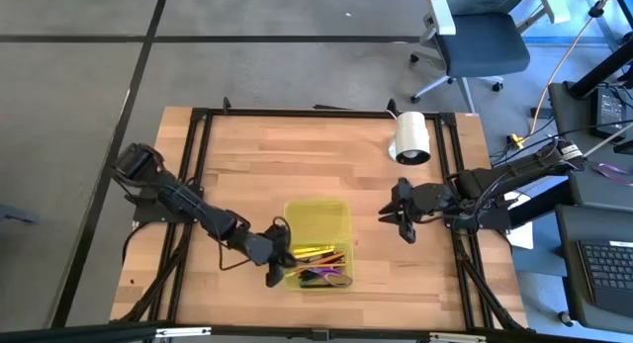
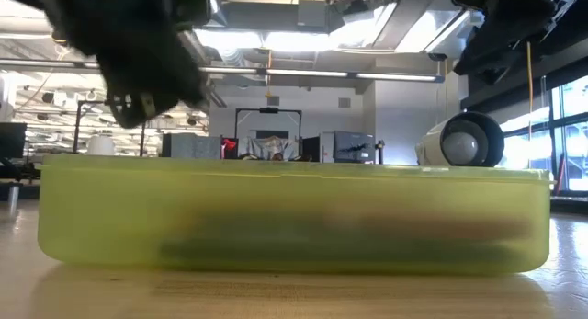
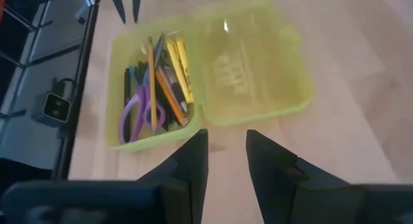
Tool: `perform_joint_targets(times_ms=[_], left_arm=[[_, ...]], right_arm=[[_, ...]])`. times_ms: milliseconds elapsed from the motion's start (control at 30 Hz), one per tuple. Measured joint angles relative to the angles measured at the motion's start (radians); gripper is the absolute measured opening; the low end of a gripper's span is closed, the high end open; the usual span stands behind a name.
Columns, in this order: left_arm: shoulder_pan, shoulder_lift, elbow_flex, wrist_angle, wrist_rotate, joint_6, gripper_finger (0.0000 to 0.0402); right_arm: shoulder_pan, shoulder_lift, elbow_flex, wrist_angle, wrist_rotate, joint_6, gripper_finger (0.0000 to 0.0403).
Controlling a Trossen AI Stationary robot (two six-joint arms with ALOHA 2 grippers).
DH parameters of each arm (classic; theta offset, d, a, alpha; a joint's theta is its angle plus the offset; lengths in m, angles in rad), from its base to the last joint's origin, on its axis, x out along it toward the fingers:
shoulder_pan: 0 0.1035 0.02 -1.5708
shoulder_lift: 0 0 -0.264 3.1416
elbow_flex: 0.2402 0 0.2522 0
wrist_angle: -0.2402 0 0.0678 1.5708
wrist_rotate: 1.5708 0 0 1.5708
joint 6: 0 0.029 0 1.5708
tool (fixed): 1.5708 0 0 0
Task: Pick & place school supplies into a supply box
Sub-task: Close the yellow supply box
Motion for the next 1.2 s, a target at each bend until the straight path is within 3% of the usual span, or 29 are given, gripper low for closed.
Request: perform_joint_targets(times_ms=[133,400,567,767,1000,1200], left_arm=[[0.023,-0.083,0.0,0.001,0.016,-0.091,0.0053],[0.028,-0.135,0.0,0.039,-0.015,0.074,0.0025],[0.047,-0.155,0.0,-0.148,-0.071,-0.067,0.0003],[0.057,-0.206,0.0,-0.431,-0.152,-0.193,0.0005],[0.056,-0.215,0.0,-0.47,-0.179,-0.067,0.0002],[0.057,-0.215,0.0,-0.471,-0.211,-0.036,0.0012]], right_arm=[[0.0,0.008,0.0,0.062,0.021,-0.059,0.0109],[0.0,0.124,0.001,0.184,0.02,-0.13,0.0109],[-0.012,0.242,0.001,0.186,-0.04,-0.122,0.0119],[-0.053,0.34,0.001,0.19,-0.051,-0.102,0.0176],[-0.075,0.418,0.001,0.192,-0.044,-0.176,0.026],[-0.075,0.469,0.001,0.192,-0.034,-0.174,0.029]])
